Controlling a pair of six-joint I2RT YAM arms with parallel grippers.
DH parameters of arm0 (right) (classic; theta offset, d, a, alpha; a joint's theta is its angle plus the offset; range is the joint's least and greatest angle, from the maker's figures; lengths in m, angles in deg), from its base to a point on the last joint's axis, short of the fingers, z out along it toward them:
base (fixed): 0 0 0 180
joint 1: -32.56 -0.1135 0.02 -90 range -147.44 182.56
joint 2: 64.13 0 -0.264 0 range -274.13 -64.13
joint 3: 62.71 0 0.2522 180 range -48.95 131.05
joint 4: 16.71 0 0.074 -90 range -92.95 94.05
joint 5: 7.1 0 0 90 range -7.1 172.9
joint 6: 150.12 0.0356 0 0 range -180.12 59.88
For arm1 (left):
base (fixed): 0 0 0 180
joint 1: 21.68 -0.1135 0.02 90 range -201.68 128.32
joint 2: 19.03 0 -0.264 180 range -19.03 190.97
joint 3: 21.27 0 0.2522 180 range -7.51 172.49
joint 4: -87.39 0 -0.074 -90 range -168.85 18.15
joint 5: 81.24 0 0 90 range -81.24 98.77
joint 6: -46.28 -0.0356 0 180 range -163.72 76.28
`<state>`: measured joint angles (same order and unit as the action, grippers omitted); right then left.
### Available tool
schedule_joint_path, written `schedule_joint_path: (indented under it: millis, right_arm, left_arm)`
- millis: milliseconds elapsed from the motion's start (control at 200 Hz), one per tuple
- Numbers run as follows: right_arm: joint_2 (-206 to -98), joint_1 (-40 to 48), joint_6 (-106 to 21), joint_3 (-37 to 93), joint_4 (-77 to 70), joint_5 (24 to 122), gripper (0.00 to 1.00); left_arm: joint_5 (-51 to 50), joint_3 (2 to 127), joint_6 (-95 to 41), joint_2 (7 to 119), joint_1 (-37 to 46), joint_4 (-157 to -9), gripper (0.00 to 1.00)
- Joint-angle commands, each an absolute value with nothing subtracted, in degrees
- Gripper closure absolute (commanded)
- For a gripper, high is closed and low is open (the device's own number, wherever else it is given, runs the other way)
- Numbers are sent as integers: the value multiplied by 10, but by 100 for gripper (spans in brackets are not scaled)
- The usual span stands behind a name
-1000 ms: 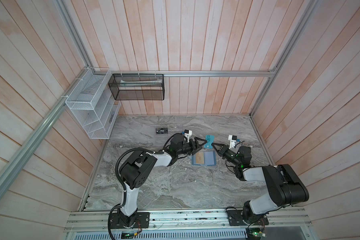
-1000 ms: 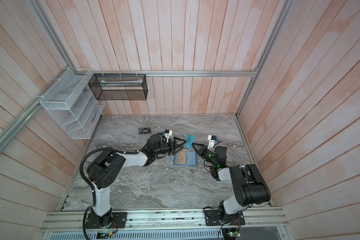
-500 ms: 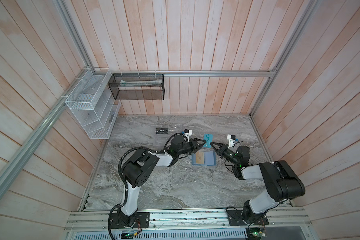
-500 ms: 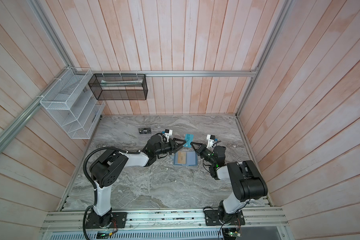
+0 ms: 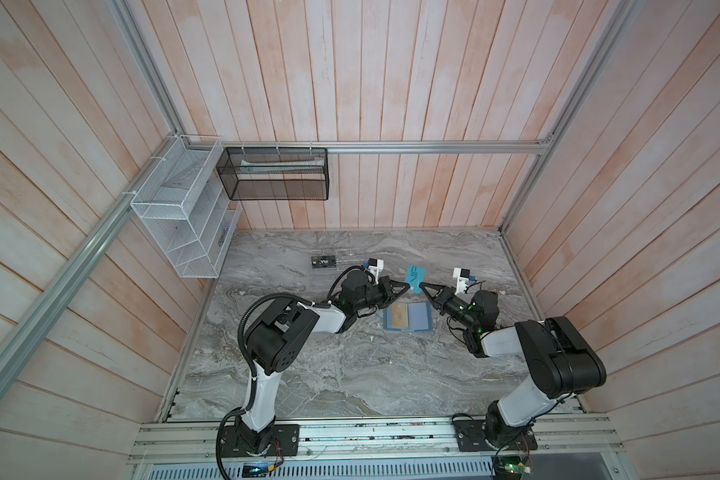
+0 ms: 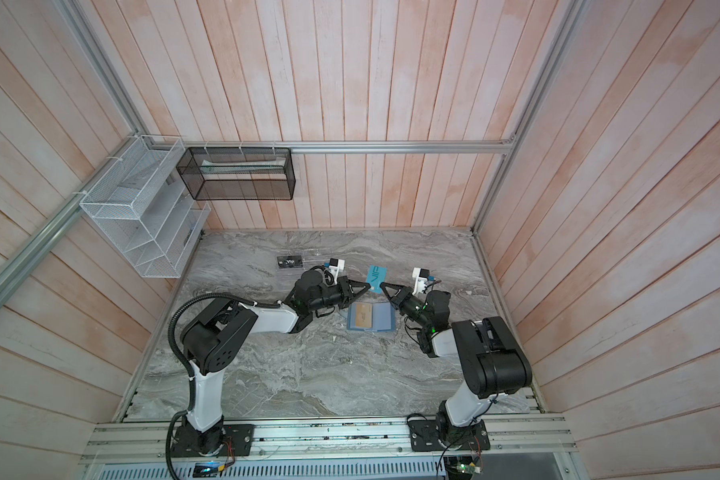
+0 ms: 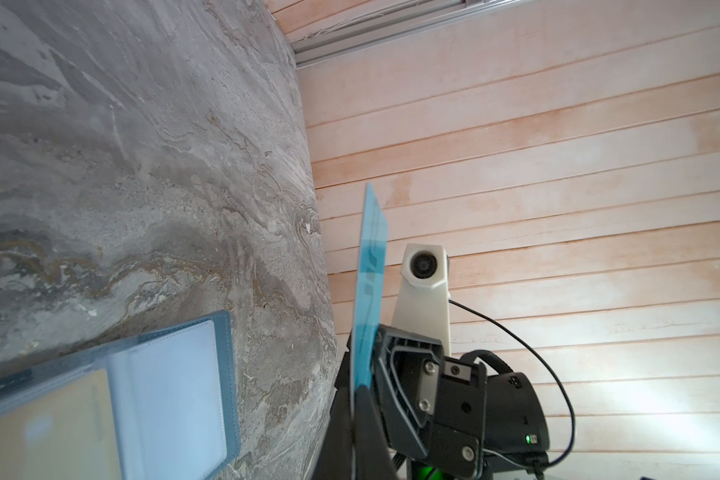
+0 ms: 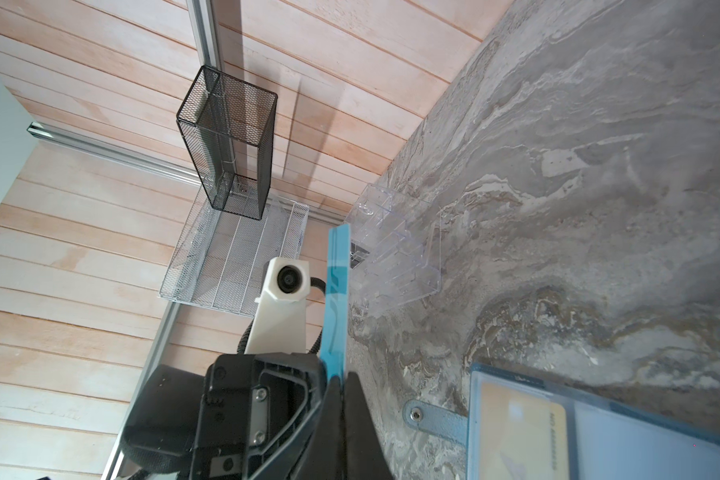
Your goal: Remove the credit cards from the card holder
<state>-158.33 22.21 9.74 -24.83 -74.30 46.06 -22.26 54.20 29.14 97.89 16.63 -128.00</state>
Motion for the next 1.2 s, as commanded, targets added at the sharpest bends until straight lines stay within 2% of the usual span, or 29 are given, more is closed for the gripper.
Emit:
schedule_joint_path:
  millis: [0,325,610,865,1000,1195]
  right_arm:
    - [-1592,215,97,-234,-758,439,100]
    - [-1586,216,81,-228,-740,431,99]
    - [-1550,229,55,-236,-691,431,62]
    - [-1504,246,21,-243,-635,423,35]
    - [-1463,247,-27,-234,-545,434,23]
    - [-1423,246,-95,-204,-427,428,14]
  left_arm:
    - [-227,553,276,984,170,-1300,99]
    - [-235,557,263,983,169,-1284,100]
    - [-260,584,144,956,163,-1146,100]
    - [-279,607,14,921,138,-996,100]
    - [-252,630,-91,885,127,-882,100]
    - [-201,656,-284,822,110,-751,100]
